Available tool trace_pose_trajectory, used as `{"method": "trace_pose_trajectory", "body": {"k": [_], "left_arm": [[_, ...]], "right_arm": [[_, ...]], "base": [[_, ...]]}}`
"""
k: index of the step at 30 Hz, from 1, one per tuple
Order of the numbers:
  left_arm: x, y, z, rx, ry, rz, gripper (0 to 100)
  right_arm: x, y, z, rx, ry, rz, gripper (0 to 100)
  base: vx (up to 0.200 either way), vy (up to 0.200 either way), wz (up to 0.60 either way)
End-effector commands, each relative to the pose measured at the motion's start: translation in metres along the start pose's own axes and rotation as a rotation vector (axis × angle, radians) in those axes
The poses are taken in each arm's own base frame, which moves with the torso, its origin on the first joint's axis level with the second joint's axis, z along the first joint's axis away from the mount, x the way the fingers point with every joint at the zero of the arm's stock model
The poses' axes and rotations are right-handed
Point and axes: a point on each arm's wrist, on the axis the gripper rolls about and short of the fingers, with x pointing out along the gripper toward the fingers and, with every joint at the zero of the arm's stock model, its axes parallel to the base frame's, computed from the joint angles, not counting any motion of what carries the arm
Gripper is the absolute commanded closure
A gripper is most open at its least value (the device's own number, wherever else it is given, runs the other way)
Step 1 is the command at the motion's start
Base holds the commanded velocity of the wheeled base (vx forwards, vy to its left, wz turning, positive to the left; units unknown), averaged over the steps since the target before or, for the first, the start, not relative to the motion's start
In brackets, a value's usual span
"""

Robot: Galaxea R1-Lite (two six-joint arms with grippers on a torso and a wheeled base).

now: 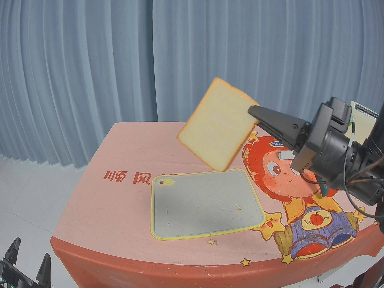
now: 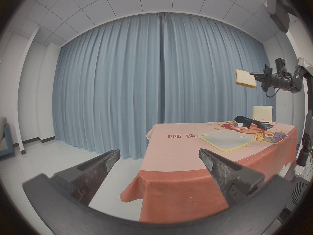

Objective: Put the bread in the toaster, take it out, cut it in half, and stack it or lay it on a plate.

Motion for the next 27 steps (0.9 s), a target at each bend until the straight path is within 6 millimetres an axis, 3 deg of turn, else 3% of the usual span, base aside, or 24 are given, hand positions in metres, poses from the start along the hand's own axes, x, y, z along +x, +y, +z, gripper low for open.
{"method": "trace_pose_trajectory", "body": {"k": [1, 8, 15, 21, 27], "left_arm": [[0.001, 0.0, -0.005, 0.0, 0.017, 0.001, 0], [0.001, 0.0, -0.005, 0.0, 0.017, -0.001, 0], [0.001, 0.0, -0.005, 0.001, 0.017, 0.001, 0], [0.001, 0.0, -0.005, 0.0, 0.017, -0.001, 0], [0.001, 0.0, -0.005, 0.0, 0.017, -0.001, 0]], "right_arm": [[0.025, -0.012, -0.007, 0.008, 0.038, -0.037, 100], [0.051, -0.019, -0.017, 0.01, 0.07, -0.052, 100], [0.058, -0.022, -0.013, 0.011, 0.022, -0.016, 100], [0.069, -0.038, -0.022, 0.013, 0.0, -0.066, 100], [0.068, -0.039, -0.023, 0.014, -0.022, -0.075, 100]], "base": [[0.0, 0.0, 0.0], [0.0, 0.0, 0.0], [0.0, 0.0, 0.0], [0.0, 0.0, 0.0], [0.0, 0.0, 0.0]]}}
